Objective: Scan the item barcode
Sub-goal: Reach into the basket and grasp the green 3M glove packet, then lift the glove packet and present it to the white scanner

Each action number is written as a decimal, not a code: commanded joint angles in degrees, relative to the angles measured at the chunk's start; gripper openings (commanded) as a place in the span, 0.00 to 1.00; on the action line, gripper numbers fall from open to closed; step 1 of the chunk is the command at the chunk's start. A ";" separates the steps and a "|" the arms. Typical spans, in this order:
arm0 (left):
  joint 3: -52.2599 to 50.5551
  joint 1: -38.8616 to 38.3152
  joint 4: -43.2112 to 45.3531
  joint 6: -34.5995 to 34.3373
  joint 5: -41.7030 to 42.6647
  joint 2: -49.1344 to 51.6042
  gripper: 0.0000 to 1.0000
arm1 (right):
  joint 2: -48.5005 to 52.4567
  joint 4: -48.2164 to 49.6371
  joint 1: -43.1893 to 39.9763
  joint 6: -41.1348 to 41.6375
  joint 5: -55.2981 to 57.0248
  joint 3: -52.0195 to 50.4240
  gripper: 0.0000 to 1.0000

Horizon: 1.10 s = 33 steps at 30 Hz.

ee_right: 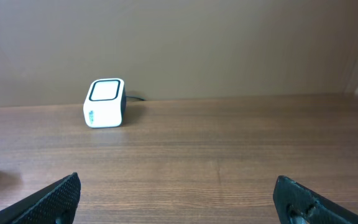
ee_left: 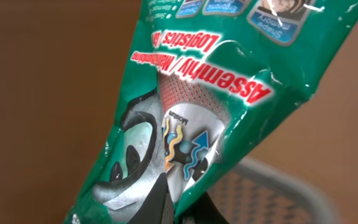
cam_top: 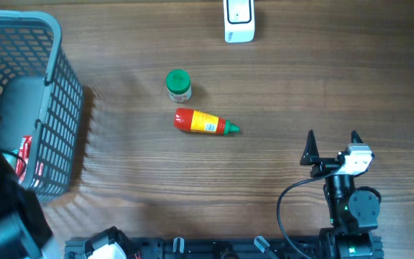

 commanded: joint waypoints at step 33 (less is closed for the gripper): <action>0.09 -48.59 28.17 -58.99 75.73 53.68 0.04 | 0.00 0.33 0.26 0.66 0.92 -0.04 1.00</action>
